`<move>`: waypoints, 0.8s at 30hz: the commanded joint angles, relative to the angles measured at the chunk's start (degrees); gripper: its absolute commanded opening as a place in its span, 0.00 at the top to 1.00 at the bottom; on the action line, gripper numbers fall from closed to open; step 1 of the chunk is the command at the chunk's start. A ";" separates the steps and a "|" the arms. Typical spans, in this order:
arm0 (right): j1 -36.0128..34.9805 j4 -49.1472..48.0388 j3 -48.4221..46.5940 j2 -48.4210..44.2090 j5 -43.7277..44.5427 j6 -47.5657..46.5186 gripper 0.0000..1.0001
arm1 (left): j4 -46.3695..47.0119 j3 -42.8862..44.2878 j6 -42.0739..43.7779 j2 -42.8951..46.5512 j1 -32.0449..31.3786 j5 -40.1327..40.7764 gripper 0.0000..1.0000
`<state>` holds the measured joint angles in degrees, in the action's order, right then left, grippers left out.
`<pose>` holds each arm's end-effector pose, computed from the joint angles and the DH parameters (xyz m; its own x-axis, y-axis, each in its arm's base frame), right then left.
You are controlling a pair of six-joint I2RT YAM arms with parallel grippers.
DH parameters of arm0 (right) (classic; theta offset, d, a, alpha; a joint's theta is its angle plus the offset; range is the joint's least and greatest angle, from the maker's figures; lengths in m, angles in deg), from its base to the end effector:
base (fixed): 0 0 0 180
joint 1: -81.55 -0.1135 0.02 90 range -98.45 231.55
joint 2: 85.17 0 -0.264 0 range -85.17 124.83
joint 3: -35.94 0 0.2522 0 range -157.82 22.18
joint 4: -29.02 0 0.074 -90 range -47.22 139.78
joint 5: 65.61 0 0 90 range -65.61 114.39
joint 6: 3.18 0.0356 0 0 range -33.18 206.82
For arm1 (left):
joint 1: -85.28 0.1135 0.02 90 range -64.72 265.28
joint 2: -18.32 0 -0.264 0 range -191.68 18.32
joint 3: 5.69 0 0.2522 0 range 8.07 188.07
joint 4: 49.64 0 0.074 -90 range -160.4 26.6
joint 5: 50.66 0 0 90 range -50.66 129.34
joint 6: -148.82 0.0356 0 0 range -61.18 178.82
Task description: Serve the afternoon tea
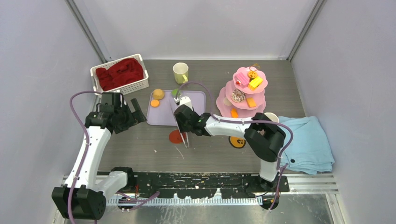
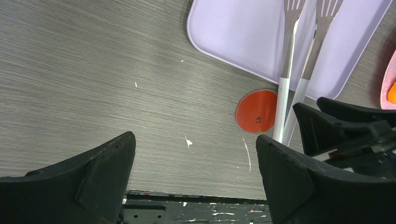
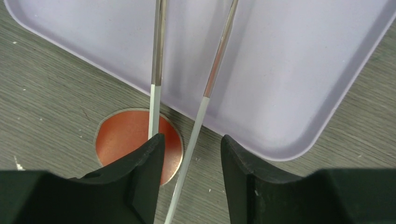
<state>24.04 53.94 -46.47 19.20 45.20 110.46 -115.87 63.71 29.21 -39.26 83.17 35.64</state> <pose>0.2216 0.3245 0.1966 -0.6230 -0.2805 -0.7302 -0.4456 0.8945 0.0365 0.1888 -0.0093 0.2989 -0.7432 -0.4660 -0.4801 -0.3370 0.8806 -0.3332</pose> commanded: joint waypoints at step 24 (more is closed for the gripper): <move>0.84 -6.03 9.96 -11.72 -3.16 -3.56 0.99 | -0.09 -0.78 0.65 2.61 0.43 -0.52 0.00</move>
<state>25.76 52.47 -40.83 17.61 42.87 110.02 -117.07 63.23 29.30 -37.42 83.17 35.64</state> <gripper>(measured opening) 0.040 0.999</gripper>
